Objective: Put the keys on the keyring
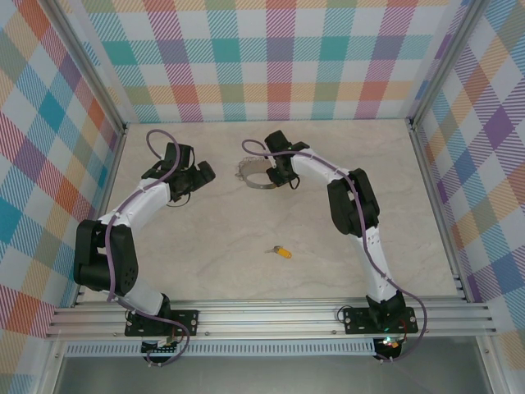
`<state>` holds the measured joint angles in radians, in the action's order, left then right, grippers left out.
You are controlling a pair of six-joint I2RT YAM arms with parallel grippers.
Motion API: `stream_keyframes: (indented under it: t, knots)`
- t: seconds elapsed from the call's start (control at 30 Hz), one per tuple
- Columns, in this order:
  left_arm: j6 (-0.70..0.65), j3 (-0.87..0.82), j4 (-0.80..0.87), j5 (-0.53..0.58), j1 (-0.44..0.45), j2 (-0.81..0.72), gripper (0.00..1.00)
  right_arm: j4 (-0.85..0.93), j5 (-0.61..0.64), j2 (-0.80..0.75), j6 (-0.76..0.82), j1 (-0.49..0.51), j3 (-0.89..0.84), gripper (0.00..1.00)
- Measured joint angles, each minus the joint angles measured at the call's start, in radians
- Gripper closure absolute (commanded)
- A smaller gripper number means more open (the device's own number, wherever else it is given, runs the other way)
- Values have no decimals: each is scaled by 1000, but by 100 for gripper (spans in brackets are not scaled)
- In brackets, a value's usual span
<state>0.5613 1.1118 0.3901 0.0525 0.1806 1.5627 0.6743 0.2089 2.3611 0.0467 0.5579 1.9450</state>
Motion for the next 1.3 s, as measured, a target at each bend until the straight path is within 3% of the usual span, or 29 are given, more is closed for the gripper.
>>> stream_keyframes:
  t: [0.23, 0.43, 0.7, 0.83, 1.1, 1.3]
  knots:
    - [0, 0, 0, -7, 0, 0, 3, -2, 12, 0, 9, 0, -2, 83]
    - [0, 0, 0, -8, 0, 0, 3, -15, 26, 0, 14, 0, -2, 100]
    - [0, 0, 0, -19, 0, 0, 3, -19, 6, -37, 10, 0, -50, 100]
    - [1, -6, -3, -43, 0, -5, 3, -16, -68, -111, -10, 0, -125, 100]
    - [26, -93, -8, -102, 0, -86, 3, -29, -348, -262, -12, 2, -267, 100]
    - [44, -142, -14, -127, 0, -136, 3, -12, -406, -259, 0, 17, -304, 100]
